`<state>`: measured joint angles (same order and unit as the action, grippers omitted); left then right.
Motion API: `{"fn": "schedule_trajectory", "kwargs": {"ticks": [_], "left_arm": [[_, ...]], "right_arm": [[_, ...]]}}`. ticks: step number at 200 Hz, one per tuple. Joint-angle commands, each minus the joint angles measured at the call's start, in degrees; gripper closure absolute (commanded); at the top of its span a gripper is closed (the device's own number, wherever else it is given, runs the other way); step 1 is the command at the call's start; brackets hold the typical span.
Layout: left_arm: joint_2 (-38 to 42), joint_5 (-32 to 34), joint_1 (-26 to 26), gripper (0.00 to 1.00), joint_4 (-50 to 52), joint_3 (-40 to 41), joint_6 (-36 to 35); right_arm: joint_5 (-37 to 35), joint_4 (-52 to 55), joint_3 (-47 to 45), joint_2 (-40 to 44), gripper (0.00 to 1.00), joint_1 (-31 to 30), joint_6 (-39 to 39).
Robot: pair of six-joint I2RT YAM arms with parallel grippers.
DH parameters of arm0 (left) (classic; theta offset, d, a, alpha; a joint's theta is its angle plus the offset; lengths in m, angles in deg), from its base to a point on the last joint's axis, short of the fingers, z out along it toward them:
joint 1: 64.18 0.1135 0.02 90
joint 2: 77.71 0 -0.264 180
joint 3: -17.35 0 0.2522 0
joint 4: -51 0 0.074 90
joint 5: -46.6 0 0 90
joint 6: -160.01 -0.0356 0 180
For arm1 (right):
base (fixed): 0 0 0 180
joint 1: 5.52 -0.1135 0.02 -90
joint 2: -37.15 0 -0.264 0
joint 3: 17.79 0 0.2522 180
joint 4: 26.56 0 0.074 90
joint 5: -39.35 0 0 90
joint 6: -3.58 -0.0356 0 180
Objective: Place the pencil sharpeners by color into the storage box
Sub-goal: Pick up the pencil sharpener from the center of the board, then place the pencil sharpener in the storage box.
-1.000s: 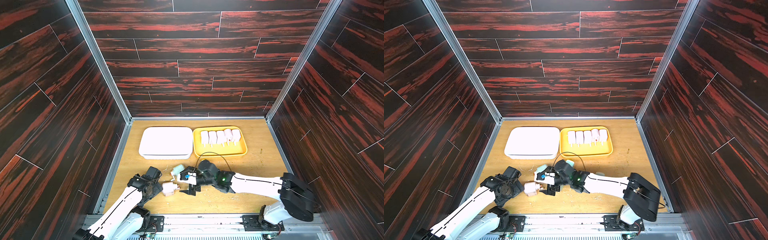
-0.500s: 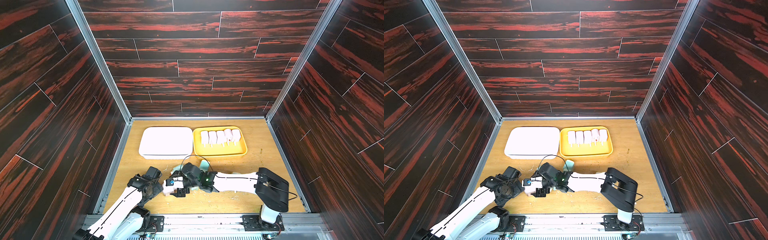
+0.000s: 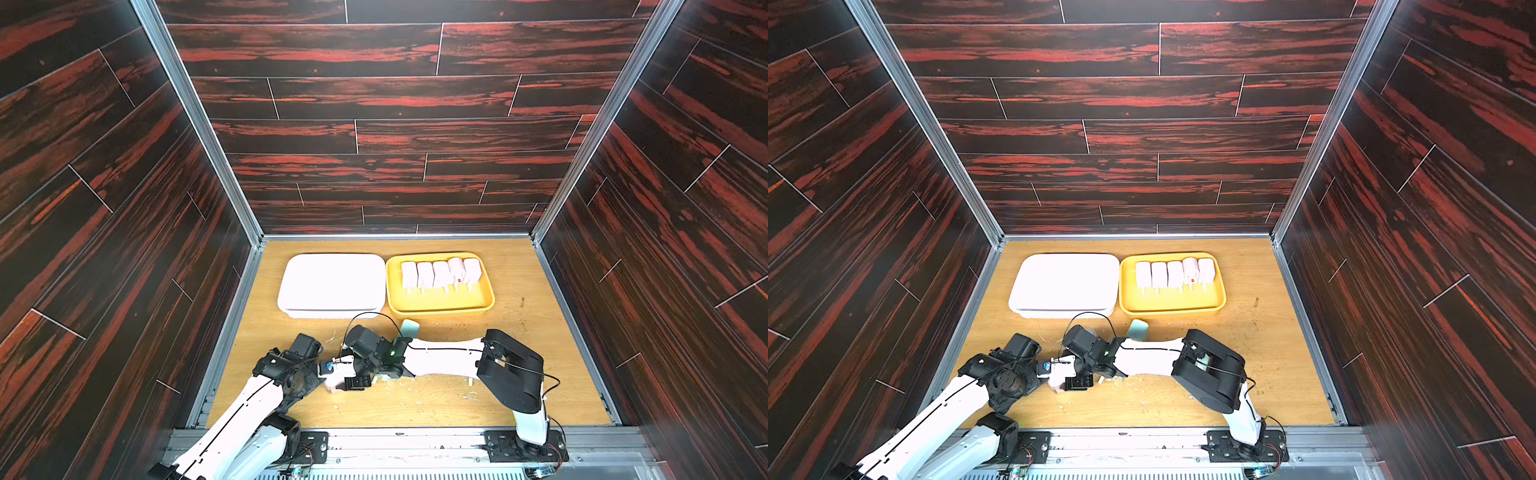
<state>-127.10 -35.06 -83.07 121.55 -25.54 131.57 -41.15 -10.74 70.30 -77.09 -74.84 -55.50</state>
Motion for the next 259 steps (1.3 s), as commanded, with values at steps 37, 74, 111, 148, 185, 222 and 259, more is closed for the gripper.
{"fn": "schedule_trajectory", "kwargs": {"ticks": [37, 74, 111, 148, 185, 222, 259], "left_arm": [[0.27, 1.71, 0.26, 0.00, 1.17, -1.91, -0.38], [-0.34, 5.56, 0.25, 0.00, 1.47, -6.13, -1.13], [-0.18, 10.70, 0.22, 0.00, -4.43, -10.35, -3.03], [-2.03, 8.83, 0.26, 0.00, -13.92, -13.00, -7.95], [-7.01, 0.64, 0.26, 0.00, -25.11, -14.28, -12.96], [-11.83, -4.73, -0.42, 0.00, -33.68, -14.26, -14.76], [-17.41, -3.48, -1.96, 0.00, -34.03, -17.54, -17.81]], "right_arm": [[3.51, 3.77, -0.34, 3.51, 0.74, -0.22, 0.02], [4.35, 3.97, -3.91, 10.51, 1.00, 1.03, 0.19], [9.68, 5.55, -5.97, 18.59, 1.00, 6.02, -0.30], [8.14, 1.19, -8.97, 25.53, 1.00, 14.52, -3.32], [2.51, -1.63, -11.08, 30.22, 1.00, 22.64, -0.76], [-2.16, -4.17, -12.41, 31.86, 1.00, 28.33, 1.40], [-4.87, -5.65, -14.20, 32.20, 1.00, 34.25, 3.27]]}}
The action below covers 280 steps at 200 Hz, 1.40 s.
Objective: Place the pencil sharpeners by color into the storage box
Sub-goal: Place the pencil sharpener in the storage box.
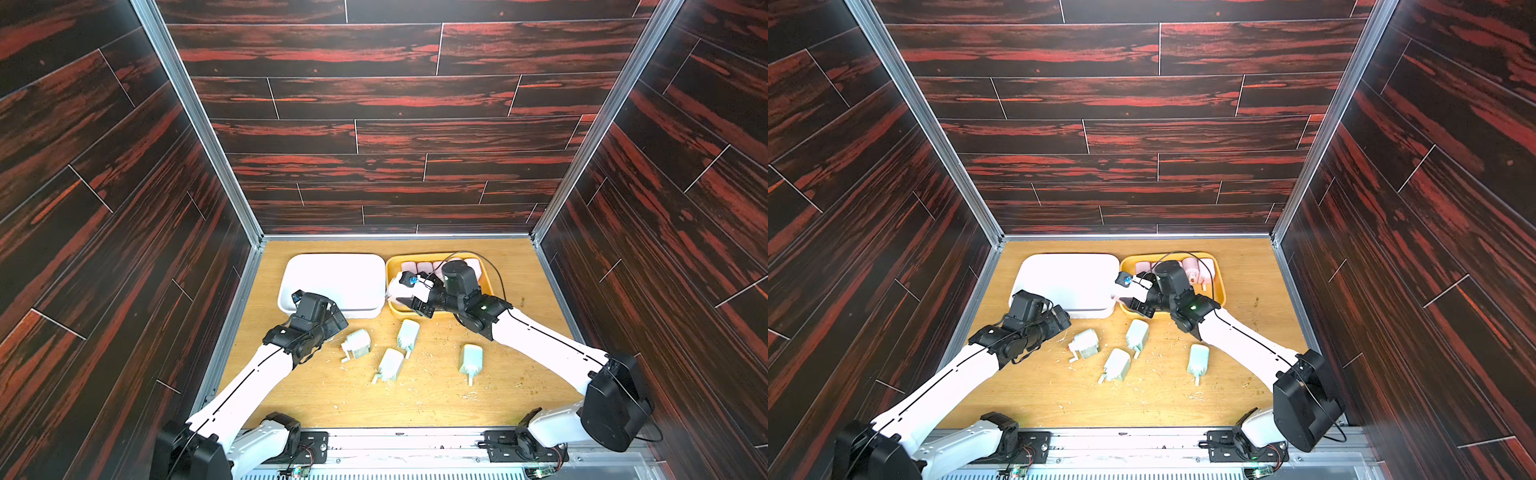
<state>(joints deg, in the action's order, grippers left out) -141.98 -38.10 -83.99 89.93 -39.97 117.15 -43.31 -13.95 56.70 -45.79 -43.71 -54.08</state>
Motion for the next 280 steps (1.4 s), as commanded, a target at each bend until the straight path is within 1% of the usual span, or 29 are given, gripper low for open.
{"fn": "schedule_trajectory", "kwargs": {"ticks": [1, 23, 35, 49, 69, 88, 104, 134, 148, 170, 187, 199, 219, 235, 251, 280], "left_arm": [[-2.66, -0.41, -1.16, 0.00, -2.41, -3.25, -3.51], [-5.76, 2.12, -4.02, 0.00, -2.40, -5.52, -5.45], [-7.74, 3.20, -5.62, 0.00, -2.37, -6.89, -6.37], [-10.09, 3.23, -7.01, 0.00, -2.49, -8.63, -7.43], [-13.14, 2.88, -8.42, 0.00, -2.93, -10.74, -8.83], [-15.80, 1.93, -8.96, 0.00, -3.12, -12.77, -10.11], [-17.66, 1.56, -9.23, 0.00, -2.85, -14.70, -11.15], [-20.59, -0.64, -9.45, 0.00, -3.56, -16.77, -12.35], [-22.17, -1.62, -9.54, 0.00, -3.68, -17.62, -12.88], [-24.33, -2.30, -9.54, 0.00, -2.55, -19.34, -13.64], [-24.90, -2.16, -9.54, 0.00, -2.32, -19.73, -13.96], [-24.65, -1.34, -9.54, 0.00, -2.40, -19.56, -14.16], [-23.92, 2.04, -9.54, 0.00, -1.49, -19.16, -14.22], [-22.87, 4.66, -9.54, 0.00, -1.09, -18.44, -14.34], [-21.53, 5.79, -9.47, 0.00, -0.91, -17.74, -14.69], [-19.49, 8.97, -9.45, 0.00, -1.95, -15.93, -14.87]], "right_arm": [[-2.74, -2.36, -0.61, 0.87, 1.00, 3.30, 1.85], [-2.61, -1.10, -0.72, 0.92, 1.00, 6.71, 2.71], [-1.16, -1.04, -1.42, 1.11, 1.00, 8.54, 3.89], [1.77, 0.69, -1.59, 0.98, 1.00, 10.63, 5.77], [3.06, 1.85, -1.33, 0.34, 1.00, 13.14, 6.98], [5.73, 3.41, -0.49, -0.20, 1.00, 15.37, 8.26], [8.77, 6.20, 0.40, -0.80, 1.00, 16.80, 11.30], [10.45, 10.97, 2.38, -3.01, 1.00, 18.27, 15.68], [10.89, 13.93, 4.90, -4.98, 1.00, 19.02, 17.16], [13.47, 21.86, 10.07, -9.06, 1.00, 19.64, 20.22], [14.37, 26.76, 12.87, -12.03, 1.00, 19.65, 23.81], [13.93, 28.18, 14.23, -13.90, 1.00, 19.65, 25.55], [11.70, 26.06, 15.76, -15.81, 1.00, 19.63, 25.18], [12.64, 26.35, 16.59, -17.18, 1.00, 19.63, 26.17], [13.36, 27.73, 17.91, -18.88, 1.00, 19.48, 26.92], [11.78, 29.33, 19.00, -22.89, 1.00, 18.30, 28.30]]}}
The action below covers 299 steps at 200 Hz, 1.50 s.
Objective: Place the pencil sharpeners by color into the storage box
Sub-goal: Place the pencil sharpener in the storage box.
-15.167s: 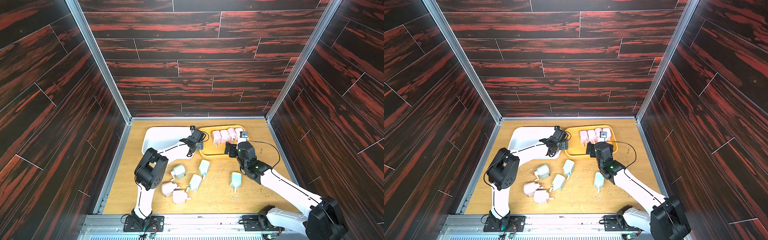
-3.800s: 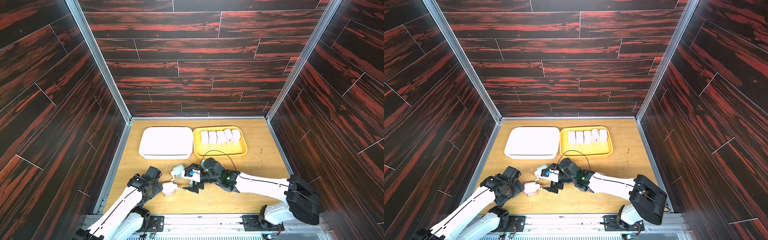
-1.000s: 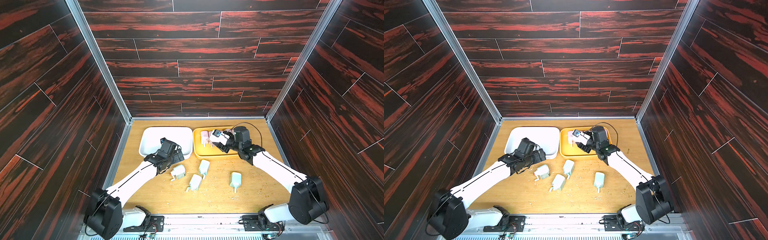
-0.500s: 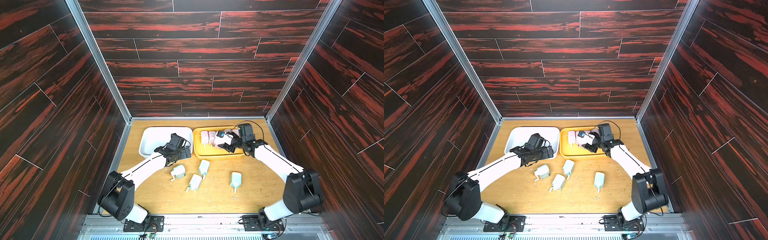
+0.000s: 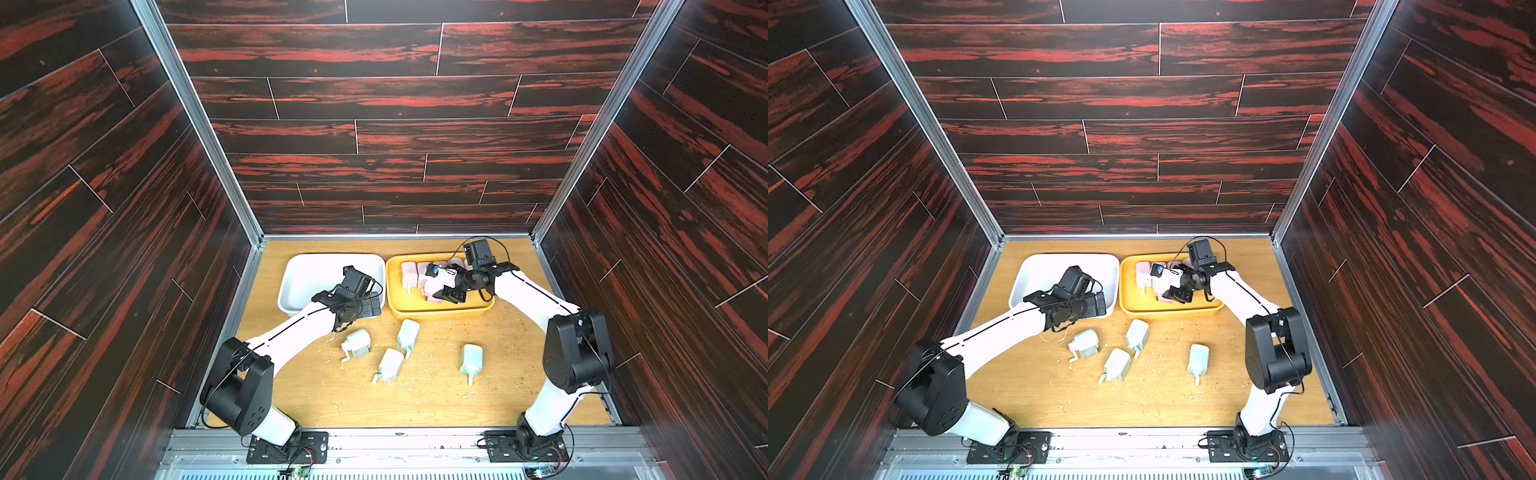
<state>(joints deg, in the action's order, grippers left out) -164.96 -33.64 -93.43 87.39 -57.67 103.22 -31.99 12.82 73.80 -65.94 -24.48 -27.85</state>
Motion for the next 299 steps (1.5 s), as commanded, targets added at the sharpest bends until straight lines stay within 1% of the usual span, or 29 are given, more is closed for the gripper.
{"fn": "schedule_trajectory", "kwargs": {"ticks": [1, 24, 48, 79, 90, 99, 106, 115, 125, 126, 130, 131, 132, 133, 134, 136, 138, 170, 211, 252, 275, 291, 299], "left_arm": [[3.53, 4.63, -0.01, 0.00, 0.58, 1.81, -0.95], [4.43, 6.27, 0.07, 0.00, 0.96, 2.37, -1.43], [5.12, 7.02, 0.25, 0.00, 1.10, 3.13, -1.44], [5.37, 7.12, 0.37, 0.00, 1.27, 3.93, -1.11], [5.41, 7.20, 0.43, 0.00, 1.52, 4.03, -1.13], [5.59, 7.50, 0.51, 0.00, 1.82, 4.12, -1.20], [5.79, 7.95, 0.53, 0.00, 2.01, 4.26, -1.07], [6.09, 8.33, 0.60, 0.00, 2.32, 4.34, -0.95], [6.42, 8.56, 0.69, 0.00, 2.41, 4.56, -1.04], [6.45, 8.59, 0.69, 0.00, 2.42, 4.61, -1.04], [6.60, 8.67, 0.77, 0.00, 2.42, 4.65, -1.00], [6.66, 8.69, 0.78, 0.00, 2.42, 4.70, -1.02], [6.74, 8.74, 0.78, 0.00, 2.46, 4.72, -1.03], [6.78, 8.76, 0.78, 0.00, 2.48, 4.73, -1.04], [6.85, 8.77, 0.82, 0.00, 2.49, 4.73, -1.04], [6.89, 8.78, 0.86, 0.00, 2.50, 4.80, -1.00], [7.02, 8.79, 0.86, 0.00, 2.50, 4.82, -1.03], [8.25, 8.87, 1.21, 0.00, 2.51, 5.49, -1.28], [8.65, 8.56, 1.57, 0.00, 2.51, 5.97, -1.66], [9.26, 8.30, 1.75, 0.00, 2.33, 6.56, -1.72], [9.97, 8.22, 1.75, 0.00, 2.16, 7.15, -1.93], [10.33, 8.26, 1.83, 0.00, 2.06, 7.44, -2.23], [10.55, 8.13, 1.76, 0.00, 2.06, 7.56, -2.43]], "right_arm": [[0.44, 2.57, 1.94, -2.87, 1.00, -0.96, 2.12], [-1.46, 2.84, 3.05, -5.88, 1.00, -1.90, 2.56], [-1.04, 2.94, 4.03, -7.97, 1.00, -2.41, 3.59], [0.96, 2.19, 3.24, -8.86, 0.83, -2.62, 5.43], [1.42, 2.88, 3.37, -9.14, 0.73, -2.54, 6.21], [1.64, 3.93, 3.62, -9.32, 0.60, -2.53, 6.85], [1.74, 4.84, 4.05, -9.56, 0.56, -2.55, 7.34], [1.27, 5.88, 4.67, -10.10, 0.47, -2.56, 7.78], [0.13, 6.73, 5.67, -10.99, 0.39, -2.54, 7.79], [0.01, 6.77, 5.80, -11.08, 0.37, -2.51, 7.79], [-0.62, 7.15, 6.20, -11.47, 0.16, -2.53, 7.79], [-0.62, 7.15, 6.20, -11.47, 0.16, -2.53, 7.79], [-0.76, 7.24, 6.29, -11.49, 0.14, -2.55, 7.79], [-0.98, 7.40, 6.51, -11.69, 0.07, -2.59, 7.79], [-0.98, 7.40, 6.51, -11.69, 0.07, -2.59, 7.79], [-1.14, 7.61, 6.70, -11.76, 0.03, -2.64, 7.79], [-1.30, 7.91, 6.99, -11.98, 0.02, -2.58, 7.79], [-0.42, 7.12, 6.87, -10.62, 0.02, -2.57, 8.18], [2.71, 7.42, 6.39, -7.06, 0.02, -2.57, 9.70], [4.89, 6.12, 4.66, -3.02, 0.02, -2.57, 9.38], [4.89, 0.01, 1.22, 0.82, 0.02, -2.59, 5.67], [4.19, -8.20, -3.18, 4.79, 0.02, -2.57, 1.20], [3.35, -14.05, -5.97, 7.07, 0.02, -2.57, -1.65]]}}
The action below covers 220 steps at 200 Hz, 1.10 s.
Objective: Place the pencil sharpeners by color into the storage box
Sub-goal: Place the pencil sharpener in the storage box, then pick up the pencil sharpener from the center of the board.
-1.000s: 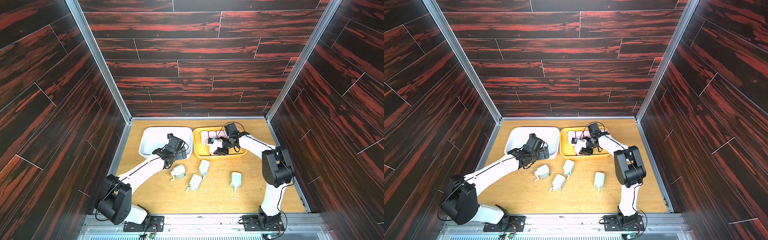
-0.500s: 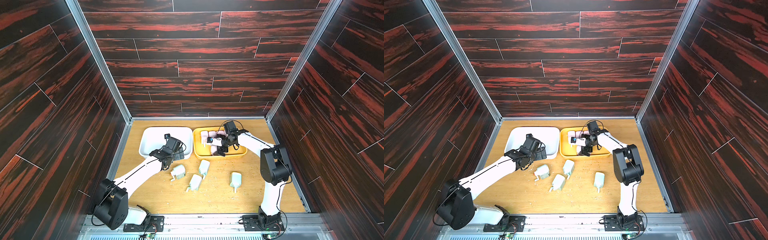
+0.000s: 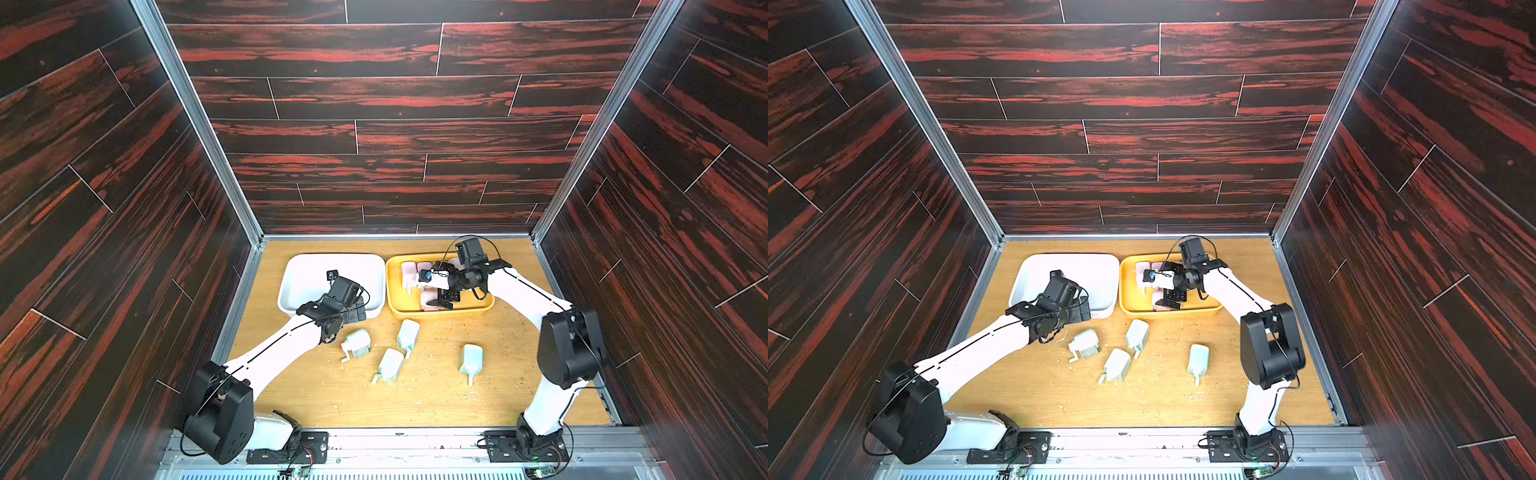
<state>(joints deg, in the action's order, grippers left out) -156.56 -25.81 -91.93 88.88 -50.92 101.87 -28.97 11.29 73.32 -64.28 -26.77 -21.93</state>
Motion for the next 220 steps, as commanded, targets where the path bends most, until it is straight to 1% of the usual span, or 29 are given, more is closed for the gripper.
{"fn": "schedule_trajectory", "kwargs": {"ticks": [1, 24, 41, 53, 62, 79, 98, 108, 120, 137, 149, 163, 178, 184, 203, 220], "left_arm": [[2.14, 0.28, 0.29, 0.00, 0.58, 0.80, -1.08], [2.79, -0.55, 0.33, 0.00, 0.45, 1.23, -1.96], [3.37, -1.59, 0.32, 0.00, 0.39, 1.48, -2.61], [3.69, -2.25, 0.28, 0.00, 0.23, 1.63, -3.42], [3.82, -3.10, 0.33, 0.00, 0.01, 1.68, -3.83], [3.90, -5.25, 0.24, 0.00, -0.34, 1.68, -4.40], [3.85, -6.89, -0.15, 0.00, -0.80, 1.51, -4.96], [3.89, -7.20, -0.52, 0.00, -0.91, 1.37, -5.18], [4.23, -7.39, -0.96, 0.00, -1.04, 1.33, -5.47], [4.81, -8.03, -1.58, 0.00, -1.98, 1.75, -5.97], [5.13, -8.39, -1.91, 0.00, -2.40, 2.05, -6.37], [5.24, -9.32, -2.20, 0.00, -2.91, 2.20, -6.69], [5.11, -10.72, -2.65, 0.00, -3.52, 2.45, -7.03], [4.95, -11.05, -2.96, 0.00, -3.70, 2.47, -7.14], [4.51, -11.42, -3.92, 0.00, -4.24, 2.71, -7.17], [4.06, -11.41, -4.75, 0.00, -4.68, 2.75, -6.99]], "right_arm": [[0.19, -13.30, -5.86, 5.69, 0.02, -0.32, -7.99], [-3.45, -31.03, -14.56, 12.81, 0.02, -0.28, -17.24], [-8.30, -43.78, -19.83, 17.67, 0.02, -0.23, -26.87], [-12.82, -51.26, -23.14, 20.67, 0.02, -0.28, -33.80], [-18.01, -56.38, -25.16, 22.65, 0.02, -0.28, -39.73], [-27.67, -62.05, -27.99, 25.92, 0.02, -0.28, -50.21], [-35.52, -64.05, -30.86, 29.34, 0.02, -0.28, -58.16], [-39.25, -64.63, -32.50, 31.43, 0.02, -0.28, -60.45], [-44.25, -68.17, -36.22, 34.07, 0.02, -0.19, -63.76], [-49.37, -72.77, -41.25, 37.79, 0.02, -0.10, -68.43], [-50.76, -74.05, -43.69, 39.69, 0.02, -0.10, -70.13], [-52.35, -70.01, -44.14, 40.90, 0.02, -0.10, -73.45], [-52.56, -59.35, -42.93, 41.68, 0.02, -0.12, -77.91], [-52.93, -56.61, -43.07, 42.17, 0.02, -0.10, -79.14], [-54.70, -57.20, -47.97, 45.40, 0.02, -0.10, -80.19], [-58.74, -55.31, -51.55, 49.53, 0.02, -0.10, -84.20]]}}
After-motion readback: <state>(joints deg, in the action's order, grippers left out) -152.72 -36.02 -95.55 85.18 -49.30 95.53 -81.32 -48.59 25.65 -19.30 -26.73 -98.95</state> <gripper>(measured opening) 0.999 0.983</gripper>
